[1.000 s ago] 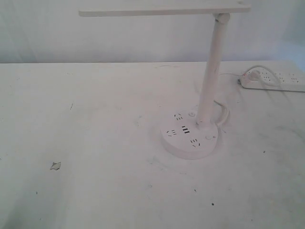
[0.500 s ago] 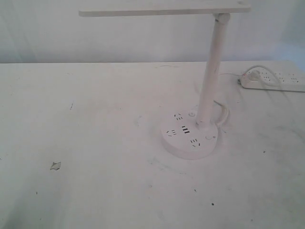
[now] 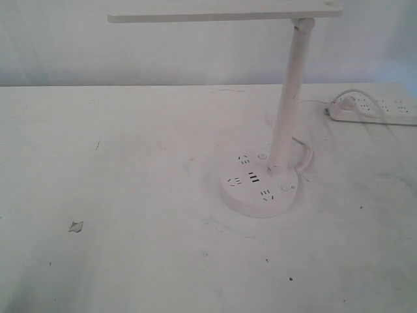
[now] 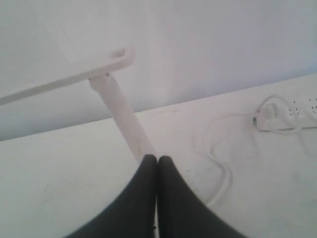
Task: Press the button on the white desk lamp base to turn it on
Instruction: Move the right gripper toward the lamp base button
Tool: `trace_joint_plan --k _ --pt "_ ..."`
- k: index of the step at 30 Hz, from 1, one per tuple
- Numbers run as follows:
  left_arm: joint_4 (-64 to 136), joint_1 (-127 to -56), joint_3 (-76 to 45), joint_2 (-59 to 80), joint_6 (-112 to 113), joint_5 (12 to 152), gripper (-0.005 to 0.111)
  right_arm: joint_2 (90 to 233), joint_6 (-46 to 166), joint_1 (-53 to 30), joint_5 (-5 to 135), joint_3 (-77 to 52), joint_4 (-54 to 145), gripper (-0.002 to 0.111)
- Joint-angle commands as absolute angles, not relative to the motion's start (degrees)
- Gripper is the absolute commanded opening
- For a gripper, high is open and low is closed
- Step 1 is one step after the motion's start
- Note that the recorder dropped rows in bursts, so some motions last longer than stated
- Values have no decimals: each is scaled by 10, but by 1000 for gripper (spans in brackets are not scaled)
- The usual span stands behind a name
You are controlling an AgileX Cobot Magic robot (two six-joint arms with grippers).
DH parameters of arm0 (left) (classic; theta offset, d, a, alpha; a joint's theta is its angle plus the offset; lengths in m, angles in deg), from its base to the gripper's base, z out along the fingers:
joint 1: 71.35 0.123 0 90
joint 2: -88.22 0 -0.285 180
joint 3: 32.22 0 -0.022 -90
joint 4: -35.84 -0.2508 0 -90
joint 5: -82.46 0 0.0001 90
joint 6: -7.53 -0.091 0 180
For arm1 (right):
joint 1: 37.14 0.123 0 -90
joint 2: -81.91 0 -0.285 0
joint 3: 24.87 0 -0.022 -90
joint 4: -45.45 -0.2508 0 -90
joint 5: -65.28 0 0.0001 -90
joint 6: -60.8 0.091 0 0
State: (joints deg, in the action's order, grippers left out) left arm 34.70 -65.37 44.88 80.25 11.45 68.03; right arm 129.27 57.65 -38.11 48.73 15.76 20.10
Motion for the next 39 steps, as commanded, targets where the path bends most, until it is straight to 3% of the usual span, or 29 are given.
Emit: trace_joint_plan --k 1,11,19,28,34,39 --pt "347 -658 450 804 115 679 0 1377 554 -383 424 96 226 0" --pt "347 -658 450 804 115 679 0 1609 556 -383 223 -36 233 0" --pt "347 -658 450 804 115 679 0 1696 556 -383 315 -52 203 0" --pt "347 -658 450 804 115 679 0 1792 549 -382 322 -52 187 0" --pt "347 -658 450 804 115 679 0 1860 443 -382 328 -52 159 0" --pt "347 -658 450 804 115 679 0 1883 264 -382 338 -52 12 0"
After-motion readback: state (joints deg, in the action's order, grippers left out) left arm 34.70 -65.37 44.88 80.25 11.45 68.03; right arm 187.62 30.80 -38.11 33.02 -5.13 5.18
